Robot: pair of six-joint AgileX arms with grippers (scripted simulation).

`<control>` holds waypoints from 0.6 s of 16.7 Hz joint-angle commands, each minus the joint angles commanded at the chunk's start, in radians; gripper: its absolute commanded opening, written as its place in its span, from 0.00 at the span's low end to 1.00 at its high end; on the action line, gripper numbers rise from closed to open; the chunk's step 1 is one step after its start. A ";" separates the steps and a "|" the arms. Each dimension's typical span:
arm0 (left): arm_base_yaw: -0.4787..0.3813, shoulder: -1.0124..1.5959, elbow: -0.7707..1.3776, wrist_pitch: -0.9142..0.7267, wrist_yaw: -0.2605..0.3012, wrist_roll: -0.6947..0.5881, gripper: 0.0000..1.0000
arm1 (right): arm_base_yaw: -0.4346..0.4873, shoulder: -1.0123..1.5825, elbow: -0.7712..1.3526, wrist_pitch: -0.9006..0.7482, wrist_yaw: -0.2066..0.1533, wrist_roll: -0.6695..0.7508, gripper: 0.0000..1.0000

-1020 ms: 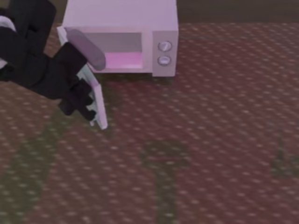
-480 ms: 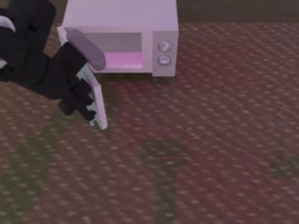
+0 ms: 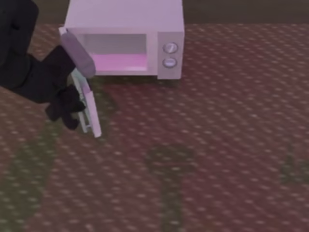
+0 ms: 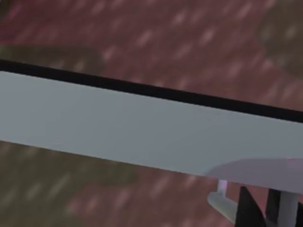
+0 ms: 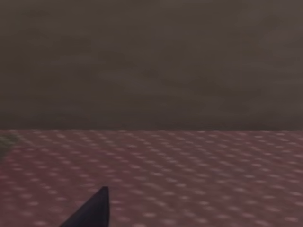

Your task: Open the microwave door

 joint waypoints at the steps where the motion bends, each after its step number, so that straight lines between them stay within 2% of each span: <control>1: 0.009 -0.001 0.001 -0.007 0.008 0.020 0.00 | 0.000 0.000 0.000 0.000 0.000 0.000 1.00; 10: 0.014 -0.003 0.001 -0.011 0.014 0.033 0.00 | 0.000 0.000 0.000 0.000 0.000 0.000 1.00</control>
